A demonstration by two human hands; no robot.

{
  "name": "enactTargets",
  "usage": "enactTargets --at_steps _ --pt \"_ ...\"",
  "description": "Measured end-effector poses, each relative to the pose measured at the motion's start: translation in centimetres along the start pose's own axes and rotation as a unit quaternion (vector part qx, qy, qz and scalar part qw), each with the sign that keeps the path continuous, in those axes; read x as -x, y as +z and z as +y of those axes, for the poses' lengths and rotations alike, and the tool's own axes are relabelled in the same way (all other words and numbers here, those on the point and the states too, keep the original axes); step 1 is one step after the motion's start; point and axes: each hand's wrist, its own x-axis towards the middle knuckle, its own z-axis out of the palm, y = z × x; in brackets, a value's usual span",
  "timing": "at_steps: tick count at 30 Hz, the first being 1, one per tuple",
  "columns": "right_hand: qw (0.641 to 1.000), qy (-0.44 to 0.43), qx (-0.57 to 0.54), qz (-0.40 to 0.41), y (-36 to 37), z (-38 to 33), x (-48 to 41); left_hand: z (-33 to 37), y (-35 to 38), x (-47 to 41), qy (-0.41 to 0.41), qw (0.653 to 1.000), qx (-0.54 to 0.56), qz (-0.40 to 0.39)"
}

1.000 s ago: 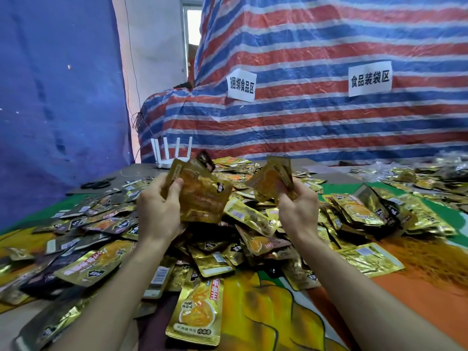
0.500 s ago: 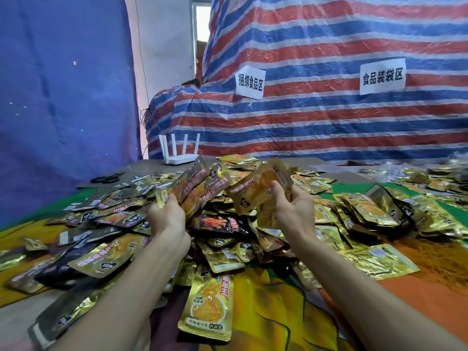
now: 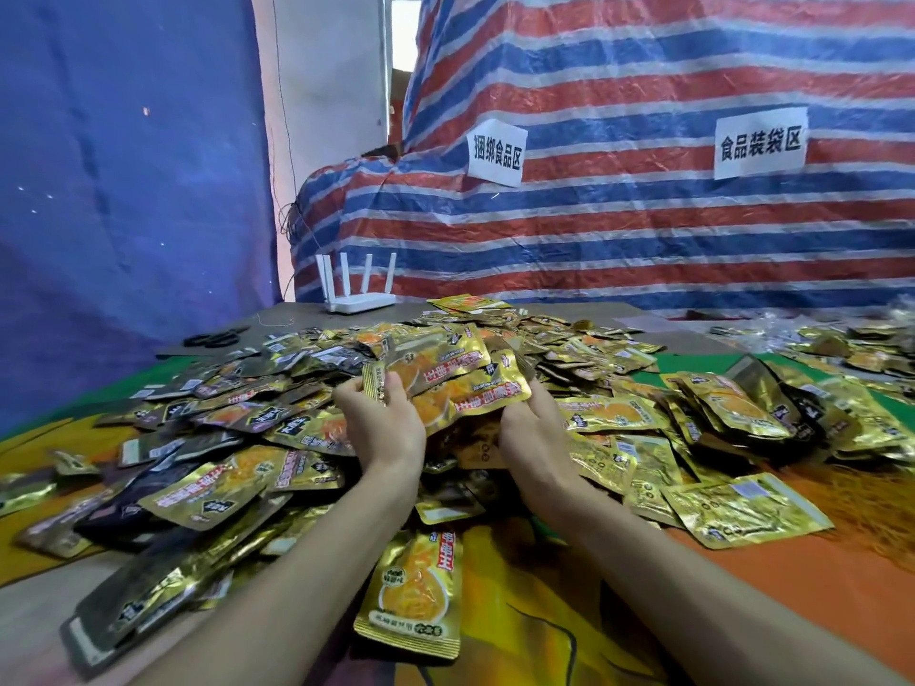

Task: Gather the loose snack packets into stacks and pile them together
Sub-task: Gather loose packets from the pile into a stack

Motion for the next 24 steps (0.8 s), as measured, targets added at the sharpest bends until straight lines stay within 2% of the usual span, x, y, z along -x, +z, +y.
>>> enactTargets --at_steps 3,5,6,8,10,11,14,17,20,24 --pt "0.996 0.015 -0.087 -0.023 0.6 -0.5 0.6 0.2 0.0 0.3 0.016 1.000 -0.001 0.025" --pt "0.975 0.040 -0.197 -0.090 1.1 -0.4 0.6 0.4 0.0 0.1 0.020 0.998 0.013 0.052" --pt "0.968 0.035 -0.218 -0.119 1.4 -0.3 0.6 0.6 -0.1 0.2 0.028 0.998 0.019 0.061" --pt "0.979 -0.009 -0.150 -0.135 2.0 -0.1 1.0 0.6 -0.3 0.3 0.058 0.997 0.017 0.057" --pt "0.994 -0.031 -0.078 -0.076 2.4 0.0 1.3 0.3 -0.2 0.9 0.075 0.997 0.012 0.001" --pt "0.996 -0.031 -0.077 -0.038 2.3 0.2 1.2 0.2 0.0 1.2 0.068 0.996 0.018 -0.049" --pt "0.994 -0.004 -0.096 0.042 1.3 0.3 0.4 0.5 0.0 2.1 0.001 0.979 0.068 -0.192" --pt "0.993 0.015 -0.106 0.047 -0.2 0.1 -0.6 1.2 -0.1 1.9 -0.067 0.961 0.071 -0.260" --pt "0.994 0.015 -0.112 0.006 -1.1 -0.2 -1.3 1.6 -0.5 1.5 -0.127 0.955 0.094 -0.252" --pt "0.991 0.031 -0.123 -0.042 -1.8 -0.4 -1.8 1.4 -1.0 0.5 -0.141 0.962 0.099 -0.211"
